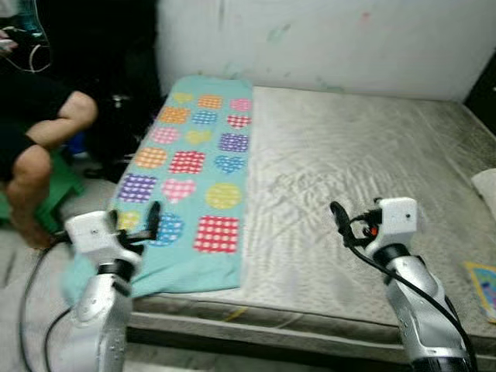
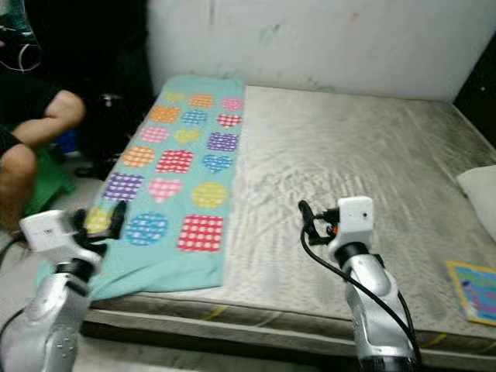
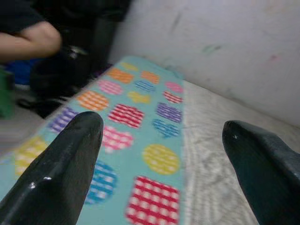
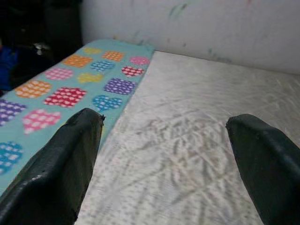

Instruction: Clean up the room

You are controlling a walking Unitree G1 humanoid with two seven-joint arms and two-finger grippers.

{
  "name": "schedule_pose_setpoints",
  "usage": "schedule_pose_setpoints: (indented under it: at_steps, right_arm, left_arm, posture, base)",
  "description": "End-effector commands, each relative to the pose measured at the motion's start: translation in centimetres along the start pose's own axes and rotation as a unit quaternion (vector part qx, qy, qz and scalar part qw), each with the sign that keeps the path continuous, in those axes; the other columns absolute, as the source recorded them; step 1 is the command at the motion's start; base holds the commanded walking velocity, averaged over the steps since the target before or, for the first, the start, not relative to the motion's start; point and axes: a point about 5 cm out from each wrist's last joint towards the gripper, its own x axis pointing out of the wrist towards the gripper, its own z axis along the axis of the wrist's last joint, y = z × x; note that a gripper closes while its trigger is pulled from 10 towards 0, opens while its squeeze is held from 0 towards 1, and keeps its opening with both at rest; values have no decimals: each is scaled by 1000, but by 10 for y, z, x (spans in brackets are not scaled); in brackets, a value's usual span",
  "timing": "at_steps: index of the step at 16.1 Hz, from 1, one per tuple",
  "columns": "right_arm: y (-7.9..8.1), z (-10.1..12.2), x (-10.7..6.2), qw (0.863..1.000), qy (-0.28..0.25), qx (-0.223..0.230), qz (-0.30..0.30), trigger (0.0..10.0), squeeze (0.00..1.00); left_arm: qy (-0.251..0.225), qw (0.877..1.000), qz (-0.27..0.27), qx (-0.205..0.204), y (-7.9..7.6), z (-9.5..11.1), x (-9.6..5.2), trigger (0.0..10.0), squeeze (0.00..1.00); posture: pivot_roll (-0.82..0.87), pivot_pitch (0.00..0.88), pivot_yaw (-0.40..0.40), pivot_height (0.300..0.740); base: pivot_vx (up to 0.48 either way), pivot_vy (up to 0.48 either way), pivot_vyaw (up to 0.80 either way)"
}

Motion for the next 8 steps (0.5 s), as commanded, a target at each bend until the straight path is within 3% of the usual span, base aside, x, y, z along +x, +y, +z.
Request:
schedule_pose_setpoints:
  at_steps: [1, 5, 8]
  right_arm:
    - [-2, 0, 2, 1000, 5, -10, 6, 10000, 0]
    - [-13, -3, -8, 1000, 9, -12, -17, 10000, 0]
    - [-11, -2, -10, 1000, 10, -17, -11, 10000, 0]
  left_arm:
    - [-2, 1000, -15, 3, -4, 4, 0, 10000, 0]
    - [12, 1000, -24, 0, -10, -1, -4, 10000, 0]
    - [18, 999, -34, -2, -16, -4, -5, 10000, 0]
  posture:
    - [-85, 0, -18, 740]
    - [-97, 9, -11, 740]
    - [-109, 4, -11, 740]
  base:
    - [0, 480, 0]
    - [0, 421, 0]
    - [0, 480, 0]
